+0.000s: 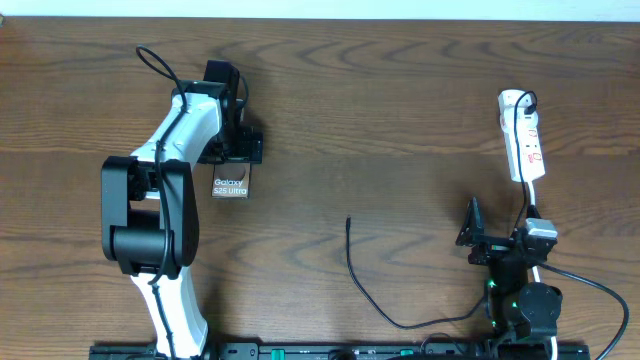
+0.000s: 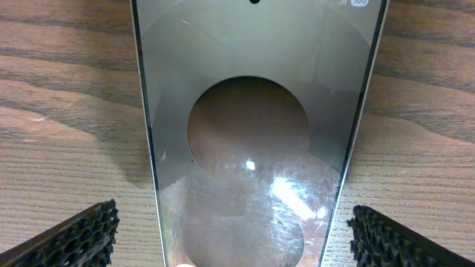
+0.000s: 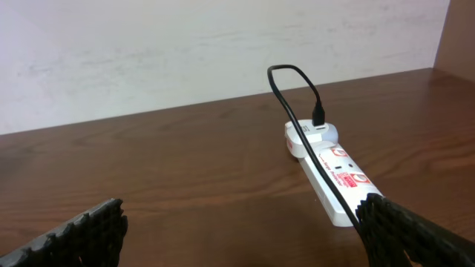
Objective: Plug charger to phone and switch on socket
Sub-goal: 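Lower the left gripper onto the phone, aligning fingers with its long edges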
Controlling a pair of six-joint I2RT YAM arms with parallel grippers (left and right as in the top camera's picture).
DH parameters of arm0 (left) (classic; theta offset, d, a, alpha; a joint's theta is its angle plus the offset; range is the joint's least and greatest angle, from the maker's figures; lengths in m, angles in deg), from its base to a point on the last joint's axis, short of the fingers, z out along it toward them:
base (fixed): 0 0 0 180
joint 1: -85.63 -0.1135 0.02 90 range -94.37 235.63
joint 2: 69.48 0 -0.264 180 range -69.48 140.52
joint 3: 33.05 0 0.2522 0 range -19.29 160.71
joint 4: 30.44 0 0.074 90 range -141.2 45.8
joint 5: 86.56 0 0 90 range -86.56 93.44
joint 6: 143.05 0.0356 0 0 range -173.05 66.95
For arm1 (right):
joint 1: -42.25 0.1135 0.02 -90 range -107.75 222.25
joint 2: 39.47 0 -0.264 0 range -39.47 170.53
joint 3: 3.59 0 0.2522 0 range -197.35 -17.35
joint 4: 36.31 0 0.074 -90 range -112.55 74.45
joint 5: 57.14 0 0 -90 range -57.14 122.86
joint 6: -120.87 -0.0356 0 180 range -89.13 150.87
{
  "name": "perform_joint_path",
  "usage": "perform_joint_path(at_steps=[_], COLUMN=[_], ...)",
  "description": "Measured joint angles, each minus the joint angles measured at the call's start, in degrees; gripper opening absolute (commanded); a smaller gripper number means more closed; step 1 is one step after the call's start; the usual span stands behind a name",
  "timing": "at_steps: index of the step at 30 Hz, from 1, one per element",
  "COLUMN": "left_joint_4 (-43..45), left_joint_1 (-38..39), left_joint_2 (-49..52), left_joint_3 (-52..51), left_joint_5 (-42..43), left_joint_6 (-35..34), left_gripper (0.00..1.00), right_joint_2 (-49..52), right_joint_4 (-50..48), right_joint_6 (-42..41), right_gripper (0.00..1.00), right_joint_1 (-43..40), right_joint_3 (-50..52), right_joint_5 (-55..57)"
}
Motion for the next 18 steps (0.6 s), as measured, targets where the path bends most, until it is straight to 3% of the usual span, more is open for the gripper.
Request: perform_joint_path(at_steps=[18], left_joint_4=[0.17], left_joint_1=[0.0], left_joint_2=[0.0], left_joint_3=[-0.52], left_joint_5=[0.02], left_joint_6=[0.0], left_gripper=[0.98], right_joint_2=[0.0], right_joint_4=[0.0], right_joint_6=[0.0], right_gripper=[0.99], right_joint_1=[0.0], right_joint_3=[0.0], right_joint_5=[0.0])
